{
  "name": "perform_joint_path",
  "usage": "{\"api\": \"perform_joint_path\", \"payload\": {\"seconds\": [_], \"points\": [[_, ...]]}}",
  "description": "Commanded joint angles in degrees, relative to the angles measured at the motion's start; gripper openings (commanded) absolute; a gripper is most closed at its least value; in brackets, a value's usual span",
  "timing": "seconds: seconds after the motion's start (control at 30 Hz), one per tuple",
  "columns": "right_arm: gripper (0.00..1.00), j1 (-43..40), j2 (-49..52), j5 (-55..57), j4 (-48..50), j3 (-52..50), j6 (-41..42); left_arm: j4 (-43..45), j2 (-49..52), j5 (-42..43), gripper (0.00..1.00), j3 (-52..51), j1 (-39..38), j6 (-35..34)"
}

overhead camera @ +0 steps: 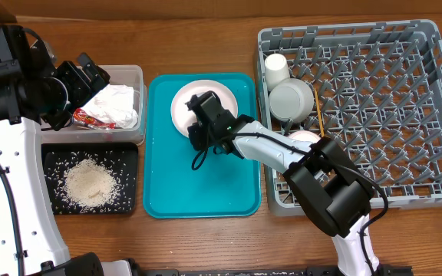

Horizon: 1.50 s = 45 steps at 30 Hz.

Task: Sort waste into correct bins and load items into the dishwasher
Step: 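Move the right gripper back to the remaining white plate on the tray, then grasp the white plate rim with the right gripper and tilt it up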

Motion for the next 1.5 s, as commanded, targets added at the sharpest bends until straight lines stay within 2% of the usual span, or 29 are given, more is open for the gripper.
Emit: {"api": "perform_joint_path", "payload": {"seconds": [0.0,0.2,0.3,0.53,0.63,0.77,0.8,0.83,0.97,1.03,1.47], "points": [[0.07,-0.2,0.4,-8.5,-1.0,0.3,4.0,0.1,-0.9,0.4,1.0,1.2,-0.1,0.0],[0.07,-0.2,0.3,-26.5,-0.6,0.5,12.3,0.1,-0.9,0.4,1.0,1.2,-0.1,0.0],[0.08,-0.2,0.3,-31.8,-0.9,0.5,14.1,0.1,-0.9,0.4,1.0,1.2,-0.1,0.0],[0.07,-0.5,-2.6,-34.8,-1.1,1.8,14.8,0.1,-0.9,0.4,1.0,1.2,-0.1,0.0],[0.06,-0.6,-6.3,-28.9,-2.5,3.9,10.7,0.1,-0.9,0.4,1.0,1.2,-0.1,0.0],[0.08,-0.6,-9.9,-11.5,-9.1,6.3,3.1,0.1,-0.9,0.4,1.0,1.2,-0.1,0.0],[0.19,-0.6,-10.6,-7.6,-10.3,6.7,1.2,0.1,-0.9,0.4,1.0,1.2,-0.1,0.0],[0.25,-0.6,-11.2,-3.4,-11.1,6.7,-1.0,0.1,-0.9,0.4,1.0,1.2,-0.1,0.0],[0.43,-0.6,-11.8,15.5,-13.2,6.5,-7.8,0.1,-0.9,0.4,1.0,1.2,-0.1,0.0],[0.47,-0.6,-11.8,20.2,-13.2,5.9,-8.6,0.1,-0.9,0.4,1.0,1.2,-0.1,0.0],[0.48,-3.1,-7.9,22.4,-12.2,3.4,-9.2,0.1,-0.9,0.4,1.0,1.2,-0.1,0.0]]}}
